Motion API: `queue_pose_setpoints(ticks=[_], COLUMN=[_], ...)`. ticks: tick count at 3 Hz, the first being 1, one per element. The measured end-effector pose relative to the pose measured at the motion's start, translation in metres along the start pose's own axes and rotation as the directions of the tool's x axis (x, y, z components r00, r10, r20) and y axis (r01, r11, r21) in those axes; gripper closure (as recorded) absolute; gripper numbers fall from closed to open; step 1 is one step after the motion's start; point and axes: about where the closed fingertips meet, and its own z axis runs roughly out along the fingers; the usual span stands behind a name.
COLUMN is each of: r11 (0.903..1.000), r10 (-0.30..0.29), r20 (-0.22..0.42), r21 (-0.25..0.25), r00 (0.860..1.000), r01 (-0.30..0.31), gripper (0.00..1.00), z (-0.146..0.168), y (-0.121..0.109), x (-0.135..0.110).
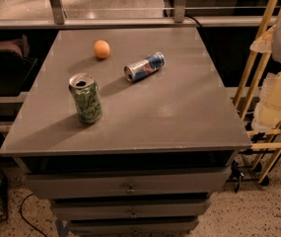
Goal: Knock green can over
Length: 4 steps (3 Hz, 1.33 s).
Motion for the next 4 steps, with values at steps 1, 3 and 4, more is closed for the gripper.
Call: queue_pose_setpoints(ticks=[1,3,4], r11=[1.0000,0.9872,0.9618], r10=[0.000,-0.104,-0.159], r20=[0.000,0.318,0.553], r21=[0.000,-0.082,-0.100], r00=[1.000,0.943,0.818], r01=[0.000,0.137,0.255], gripper=[0.00,0.00,0.00], z=[0.000,0.049,0.075], y=[0.000,0.008,0.016], x=[0.000,-0.071,-0.136])
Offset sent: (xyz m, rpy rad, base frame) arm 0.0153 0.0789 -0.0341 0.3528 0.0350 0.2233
